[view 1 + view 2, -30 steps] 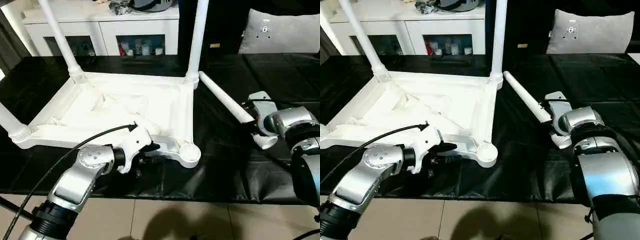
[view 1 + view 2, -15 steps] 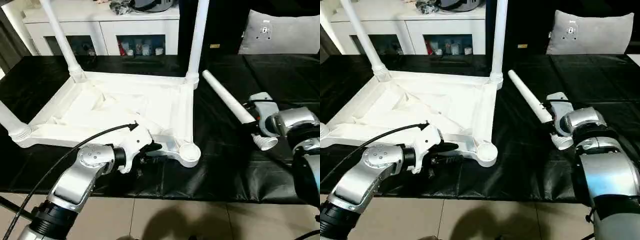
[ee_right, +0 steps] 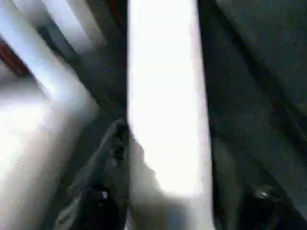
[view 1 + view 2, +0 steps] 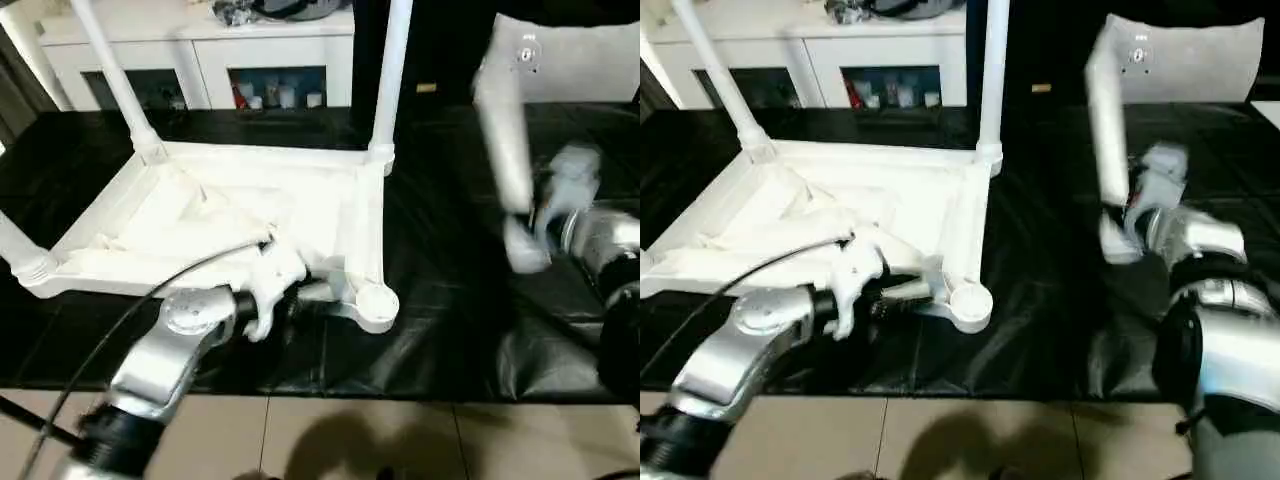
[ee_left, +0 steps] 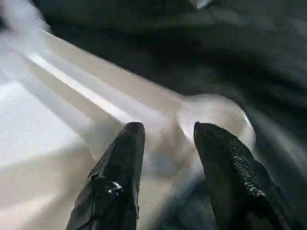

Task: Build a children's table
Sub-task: Pick table leg

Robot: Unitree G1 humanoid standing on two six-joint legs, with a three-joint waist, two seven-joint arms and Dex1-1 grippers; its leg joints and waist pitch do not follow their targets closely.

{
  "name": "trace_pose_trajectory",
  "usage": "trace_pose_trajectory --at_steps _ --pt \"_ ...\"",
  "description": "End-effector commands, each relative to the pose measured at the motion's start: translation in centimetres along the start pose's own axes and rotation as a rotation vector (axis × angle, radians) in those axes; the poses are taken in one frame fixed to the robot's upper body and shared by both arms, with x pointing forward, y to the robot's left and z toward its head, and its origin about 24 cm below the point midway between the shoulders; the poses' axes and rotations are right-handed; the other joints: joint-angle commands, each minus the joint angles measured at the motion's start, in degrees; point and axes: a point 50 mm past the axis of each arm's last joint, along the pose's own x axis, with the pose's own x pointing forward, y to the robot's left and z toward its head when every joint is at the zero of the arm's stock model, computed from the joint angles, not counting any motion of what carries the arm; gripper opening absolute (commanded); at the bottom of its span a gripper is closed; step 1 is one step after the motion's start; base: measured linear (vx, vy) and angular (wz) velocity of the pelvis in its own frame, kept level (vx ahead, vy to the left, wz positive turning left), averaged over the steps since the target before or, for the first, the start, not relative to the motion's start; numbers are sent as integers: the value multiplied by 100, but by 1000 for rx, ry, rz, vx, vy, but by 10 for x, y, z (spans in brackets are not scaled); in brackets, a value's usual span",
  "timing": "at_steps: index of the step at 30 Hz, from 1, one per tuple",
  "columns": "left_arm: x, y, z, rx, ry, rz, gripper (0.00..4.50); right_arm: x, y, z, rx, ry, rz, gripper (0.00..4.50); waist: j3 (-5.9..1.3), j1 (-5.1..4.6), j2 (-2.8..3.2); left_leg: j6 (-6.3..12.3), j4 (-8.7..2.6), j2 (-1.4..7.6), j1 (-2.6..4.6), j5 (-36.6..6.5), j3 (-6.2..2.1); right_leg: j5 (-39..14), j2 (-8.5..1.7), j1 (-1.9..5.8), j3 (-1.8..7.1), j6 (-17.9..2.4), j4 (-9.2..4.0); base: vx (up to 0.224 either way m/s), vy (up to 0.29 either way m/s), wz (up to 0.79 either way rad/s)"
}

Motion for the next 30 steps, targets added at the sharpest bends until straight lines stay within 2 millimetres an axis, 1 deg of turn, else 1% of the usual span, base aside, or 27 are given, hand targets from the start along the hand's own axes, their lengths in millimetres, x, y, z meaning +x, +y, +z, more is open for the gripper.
trace_pose_trajectory --at_steps 1,2,3,4,5,6,7,8,9,10,11,12,13,14,15,16,17,18,20,22,24,25,26,27,28,29,30 --pt "1 9 13 -18 -75 58 231 -6 12 13 144 -167 209 190 -431 51 -133 754 -339 209 -23 -845 -34 -1690 -269 394 196 -1122 -408 0 0 0" --pt "2 9 15 -32 -90 60 231 -9 15 13 168 -194 264 190 -429 51 -121 781 -337 208 -28 -819 -31 -1659 -256 398 188 -1137 -401 0 0 0" --pt "2 9 15 -32 -90 60 231 -9 15 13 168 -194 264 190 -435 79 -128 814 -330 223 -25 -798 -25 -1659 -265 386 187 -1131 -411 0 0 0" --pt "5 8 22 -64 -138 56 234 -15 23 10 203 -247 380 190 -444 86 -128 820 -330 220 -36 -673 -35 -1580 -260 393 186 -1160 -388 0 0 0" --pt "7 8 29 -96 -182 55 244 -20 29 7 225 -266 453 190 -431 115 -127 861 -332 227 -28 -678 -23 -1633 -267 378 191 -1132 -421 0 0 0" --pt "8 8 34 -123 -218 53 261 -25 35 5 240 -279 510 190 -431 129 -125 898 -326 217 -27 -636 -12 -1586 -263 400 201 -1086 -422 0 0 0" --pt "13 7 48 -192 -307 47 270 -38 48 -2 273 -302 645 190 -437 184 -134 975 -326 220 -42 -461 -19 -1410 -266 414 215 -1073 -411 0 0 0" --pt "15 8 53 -216 -333 45 270 -42 53 -5 281 -298 695 190 -452 204 -158 993 -335 251 -29 -455 -31 -1409 -270 401 210 -1096 -397 0 0 0" --pt "15 8 53 -216 -333 45 274 -42 53 -5 281 -298 695 189 -463 228 -144 967 -344 269 -16 -462 -46 -1539 -273 374 197 -1109 -407 0 0 0" --pt "19 10 63 -274 -391 41 285 -50 64 -12 293 -275 789 189 -443 224 -169 851 -360 248 -33 -543 -43 -1829 -272 374 182 -1057 -435 0 0 0" --pt "19 10 63 -274 -391 41 300 -50 64 -12 293 -275 789 189 -429 234 -162 789 -355 235 -11 -636 -24 -1997 -274 359 188 -1014 -464 0 0 0" --pt "26 9 79 -376 -477 4 309 -60 78 -23 295 -217 909 189 -400 254 -163 695 -357 216 -7 -748 -12 -2258 -276 358 198 -897 -499 0 0 0" --pt "28 9 84 -402 -499 -10 315 -63 82 -26 299 -201 944 189 -393 293 -166 654 -371 218 1 -826 -20 -2463 -278 352 195 -769 -547 0 0 0" --pt "29 8 87 -414 -512 -25 315 -65 85 -28 301 -191 962 189 -387 296 -165 626 -377 212 6 -854 -24 -2562 -280 350 194 -712 -553 0 0 0" --pt "32 5 93 -438 -538 -54 338 -68 89 -32 302 -168 997 189 -380 290 -187 569 -397 196 -9 -917 -40 -2783 -282 356 180 -574 -580 0 0 0" --pt "35 2 100 -463 -561 -88 338 -71 94 -36 307 -146 1022 189 -380 306 -185 512 -392 184 25 -928 -40 -2940 -302 332 192 -465 -619 0 0 0" --pt "36 2 102 -477 -567 -99 347 -74 96 -38 315 -141 1027 189 -385 307 -183 476 -406 190 3 -878 -57 -2931 -300 336 192 -417 -624 0 0 0" --pt "36 2 102 -477 -567 -99 352 -74 96 -38 315 -141 1027 189 -388 308 -190 466 -405 194 8 -836 -53 -2889 -298 332 198 -398 -625 0 0 0" --pt "39 -2 107 -494 -578 -136 365 -77 100 -42 313 -117 1040 189 -392 310 -197 455 -419 206 -7 -765 -63 -2780 -294 339 197 -390 -615 0 0 0" --pt "40 -3 112 -529 -595 -160 375 -80 103 -46 310 -91 1049 189 -412 325 -179 453 -420 223 -9 -650 -76 -2526 -306 348 207 -430 -583 0 0 0" --pt "40 -3 112 -533 -596 -161 392 -81 103 -46 308 -87 1051 189 -413 314 -183 486 -424 224 -24 -618 -79 -2388 -305 358 206 -483 -575 0 0 0" --pt "40 -3 114 -548 -605 -173 406 -82 105 -49 301 -65 1056 189 -417 317 -180 486 -420 230 -19 -588 -76 -2299 -309 353 213 -532 -566 0 0 0" --pt "40 -3 114 -548 -605 -173 406 -82 105 -49 301 -65 1056 189 -416 324 -178 487 -417 229 -13 -575 -71 -2260 -309 352 214 -556 -563 0 0 0" --pt "39 -3 115 -556 -606 -177 415 -83 106 -51 295 -50 1059 189 -418 330 -181 505 -417 229 -24 -524 -73 -2174 -311 364 219 -577 -552 0 0 0" --pt "39 -3 115 -567 -609 -174 423 -84 108 -56 281 -25 1059 189 -421 326 -209 524 -416 232 -31 -477 -71 -2108 -308 371 222 -579 -544 0 0 0" --pt "40 -3 115 -572 -610 -162 429 -84 110 -59 259 -8 1052 189 -425 341 -191 545 -413 237 -33 -399 -74 -2010 -316 374 227 -601 -528 0 0 0" --pt "40 -3 115 -575 -610 -153 434 -83 110 -61 236 4 1043 189 -421 333 -189 543 -416 243 -47 -411 -76 -2017 -317 370 221 -612 -534 0 0 0"
